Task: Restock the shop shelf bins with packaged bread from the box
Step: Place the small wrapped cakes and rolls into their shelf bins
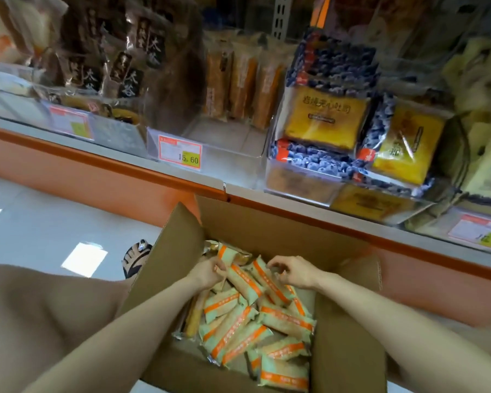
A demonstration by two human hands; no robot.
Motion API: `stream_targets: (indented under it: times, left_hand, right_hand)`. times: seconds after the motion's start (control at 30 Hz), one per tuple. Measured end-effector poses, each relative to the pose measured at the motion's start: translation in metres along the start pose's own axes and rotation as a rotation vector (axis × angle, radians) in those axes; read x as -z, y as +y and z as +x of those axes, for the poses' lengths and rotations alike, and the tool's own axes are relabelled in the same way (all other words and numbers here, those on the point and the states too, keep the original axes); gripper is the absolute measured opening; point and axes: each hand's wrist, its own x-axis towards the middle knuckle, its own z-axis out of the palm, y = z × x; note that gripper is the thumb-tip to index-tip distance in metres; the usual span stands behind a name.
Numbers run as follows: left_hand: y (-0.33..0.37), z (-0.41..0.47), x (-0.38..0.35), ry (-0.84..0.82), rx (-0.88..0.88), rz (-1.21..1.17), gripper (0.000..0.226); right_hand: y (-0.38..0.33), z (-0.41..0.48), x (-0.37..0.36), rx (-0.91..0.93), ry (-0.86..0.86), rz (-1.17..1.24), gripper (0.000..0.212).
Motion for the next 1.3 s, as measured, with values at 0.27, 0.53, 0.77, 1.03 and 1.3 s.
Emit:
stream_targets:
  times: [0.27,0.53,0.77,1.03,1.3]
  left_hand:
    - [-0.013,0.056,-0.027,-0.047,0.009,0.047,0.046]
    - [-0.028,0.072,-0.044,-0.028,-0.07,0.088,0.045]
    - [-0.031,0.058,-0.053,0.12,-0.137,0.084,0.049]
    - [-0.015,0.041,-0.038,0.241,-0.149,0.2,0.044]
    - [0.014,-0.011,-0.001,0.17,-0.306,-0.052,0.054]
  right_hand:
    - [0.021,0.058,-0.038,-0.057,-0.079,-0.062,0.054]
    - [0.035,0.079,-0.077,-0.151,-0.139,0.018,0.055]
    - [0.024,0.07,-0.095,-0.179,-0.029,0.154,0.044]
    - [0.002,0.047,-0.085,-0.171,0.09,0.341,0.059]
    - [-0.03,-0.005,-0.039,-0.031,0.224,0.329,0.033]
